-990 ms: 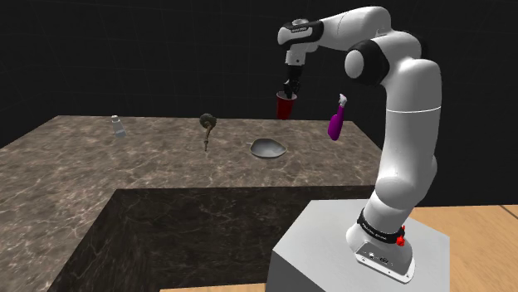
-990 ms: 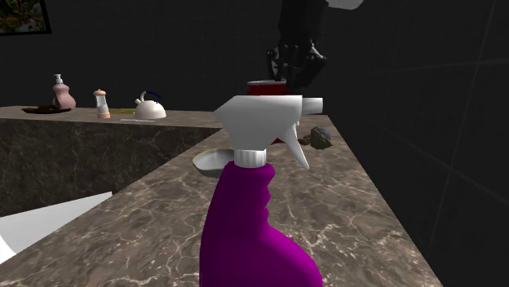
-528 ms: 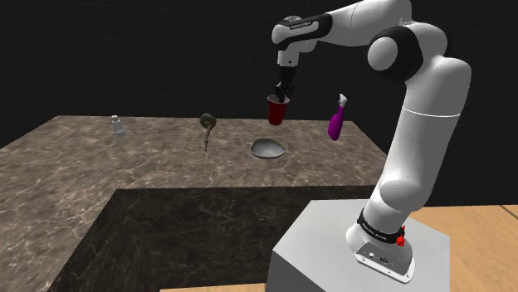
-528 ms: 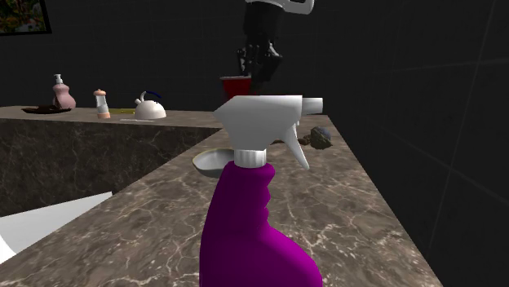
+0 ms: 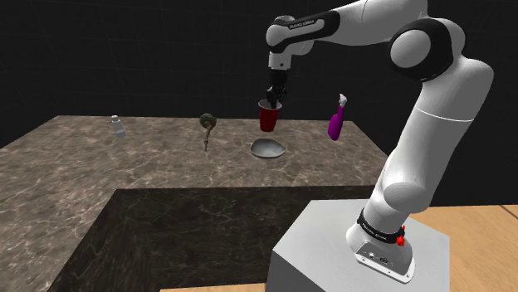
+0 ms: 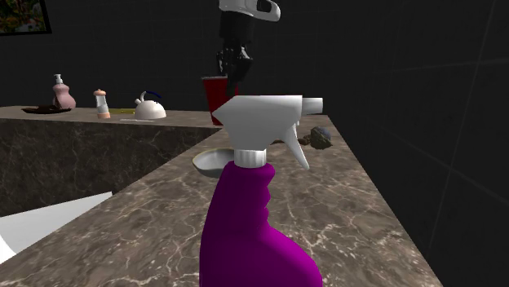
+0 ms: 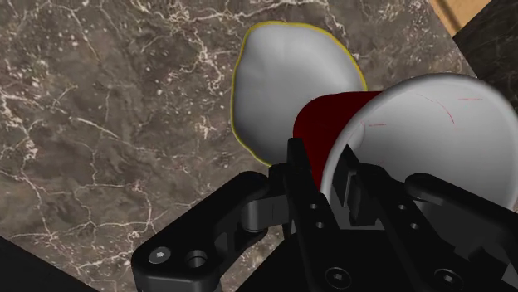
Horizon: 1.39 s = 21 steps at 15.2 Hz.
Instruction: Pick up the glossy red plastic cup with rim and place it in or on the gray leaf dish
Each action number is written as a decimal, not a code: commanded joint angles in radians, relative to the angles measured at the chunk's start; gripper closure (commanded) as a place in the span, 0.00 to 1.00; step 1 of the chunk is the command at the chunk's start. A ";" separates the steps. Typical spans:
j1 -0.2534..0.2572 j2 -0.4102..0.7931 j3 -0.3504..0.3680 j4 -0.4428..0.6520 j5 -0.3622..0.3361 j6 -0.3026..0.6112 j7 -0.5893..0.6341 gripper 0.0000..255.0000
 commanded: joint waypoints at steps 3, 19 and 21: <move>0.002 0.006 0.002 -0.043 0.004 0.049 -0.003 1.00; 0.000 0.058 0.003 -0.172 0.029 0.224 -0.037 1.00; 0.000 0.058 0.003 -0.171 0.029 0.224 -0.037 1.00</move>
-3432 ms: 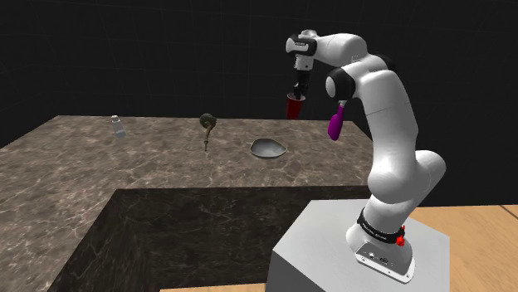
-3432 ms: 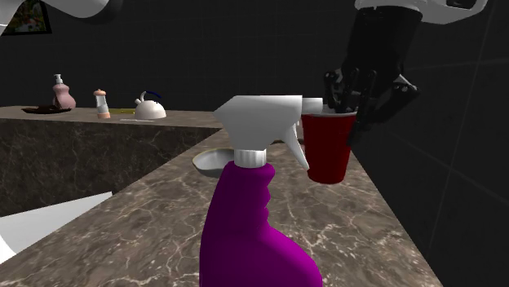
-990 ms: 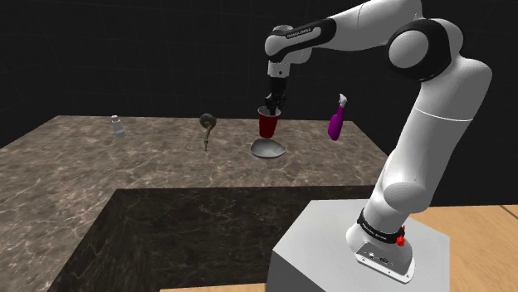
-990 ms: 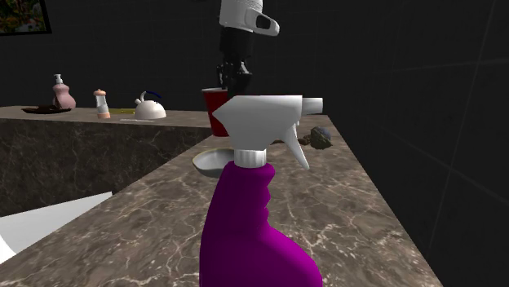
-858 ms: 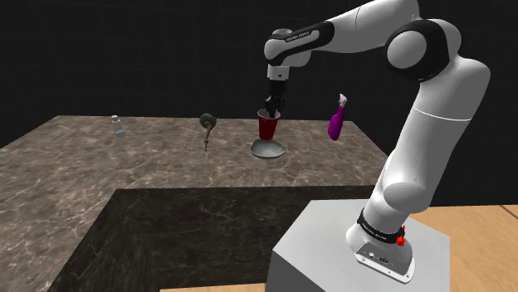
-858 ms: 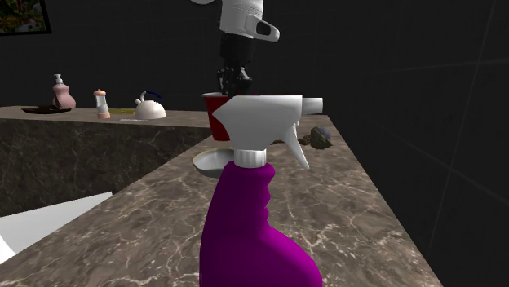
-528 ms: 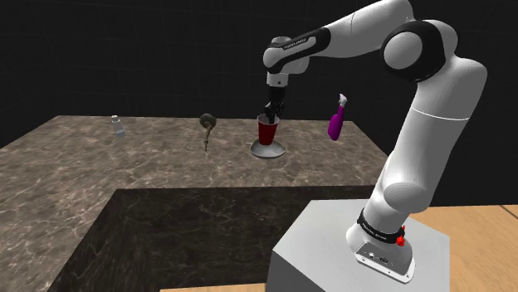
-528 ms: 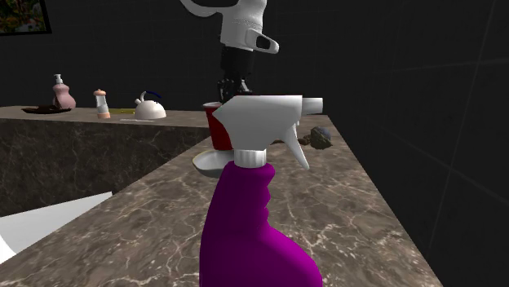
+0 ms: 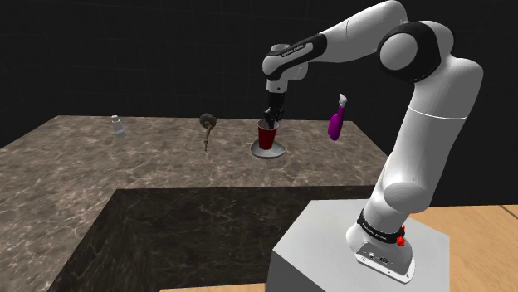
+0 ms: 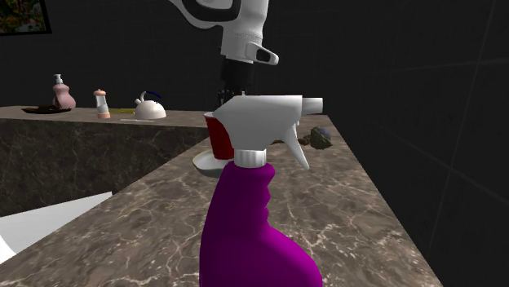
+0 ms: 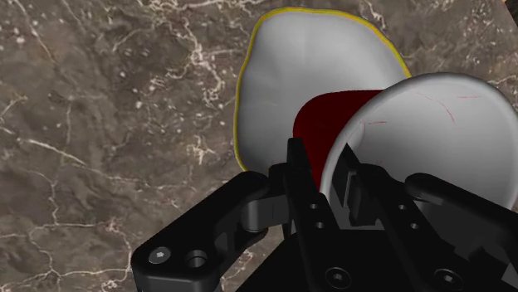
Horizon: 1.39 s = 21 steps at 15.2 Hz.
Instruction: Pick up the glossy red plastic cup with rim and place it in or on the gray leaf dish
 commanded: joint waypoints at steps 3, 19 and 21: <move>0.000 0.000 0.000 -0.001 0.000 0.002 0.000 1.00; -0.007 -0.017 -0.007 0.107 -0.013 -0.123 0.009 0.00; -0.007 -0.017 -0.007 0.107 -0.013 -0.122 0.009 0.00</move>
